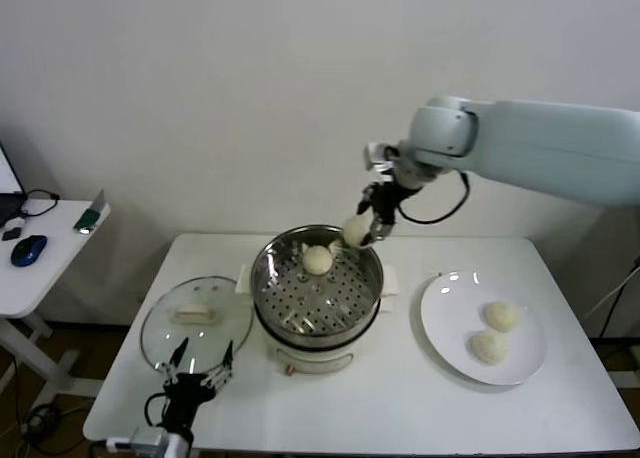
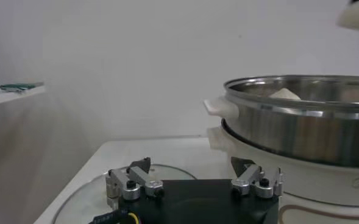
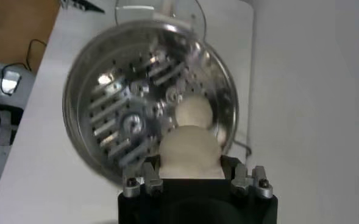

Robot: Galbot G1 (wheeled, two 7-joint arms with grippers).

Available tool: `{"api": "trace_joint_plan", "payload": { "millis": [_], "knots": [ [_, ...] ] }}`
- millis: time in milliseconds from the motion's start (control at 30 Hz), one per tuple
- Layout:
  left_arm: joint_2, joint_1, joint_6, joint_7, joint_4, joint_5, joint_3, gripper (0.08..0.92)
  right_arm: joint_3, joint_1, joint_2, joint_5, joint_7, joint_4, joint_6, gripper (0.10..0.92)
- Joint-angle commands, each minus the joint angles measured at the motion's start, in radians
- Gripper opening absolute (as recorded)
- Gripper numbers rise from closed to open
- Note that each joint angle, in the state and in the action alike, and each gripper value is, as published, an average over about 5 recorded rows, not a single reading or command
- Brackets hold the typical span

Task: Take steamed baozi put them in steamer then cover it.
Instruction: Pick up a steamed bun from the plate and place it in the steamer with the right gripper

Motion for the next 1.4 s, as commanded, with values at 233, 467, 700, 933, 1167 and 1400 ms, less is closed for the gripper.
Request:
{"api": "trace_joint_plan", "payload": {
  "millis": [233, 467, 700, 933, 1167, 1400],
  "knots": [
    [0.000, 0.014, -0.007, -0.001, -0.007, -0.003, -0.003, 0.823, 0.044, -0.166, 0.305, -0.005, 0.083, -0.100, -0.079, 0.662],
    [0.000, 0.016, -0.007, -0.001, -0.008, -0.004, -0.007, 0.823, 0.031, -0.243, 0.351, -0.064, 0.081, -0.194, -0.074, 0.658],
    [-0.001, 0.012, -0.009, -0.001, 0.000, -0.004, -0.006, 0.823, 0.026, -0.300, 0.381, -0.113, 0.085, -0.267, -0.067, 0.659],
    [0.000, 0.009, -0.009, -0.001, 0.006, -0.004, -0.007, 0.823, 0.017, -0.321, 0.386, -0.133, 0.084, -0.285, -0.062, 0.662],
    [-0.001, 0.007, -0.007, -0.001, 0.004, -0.003, -0.006, 0.823, 0.033, -0.330, 0.370, -0.139, 0.103, -0.280, -0.059, 0.762],
    [-0.003, 0.005, -0.004, 0.000, 0.003, 0.001, -0.003, 0.823, 0.029, -0.207, 0.243, -0.133, 0.030, -0.182, 0.005, 0.822]
  ]
}}
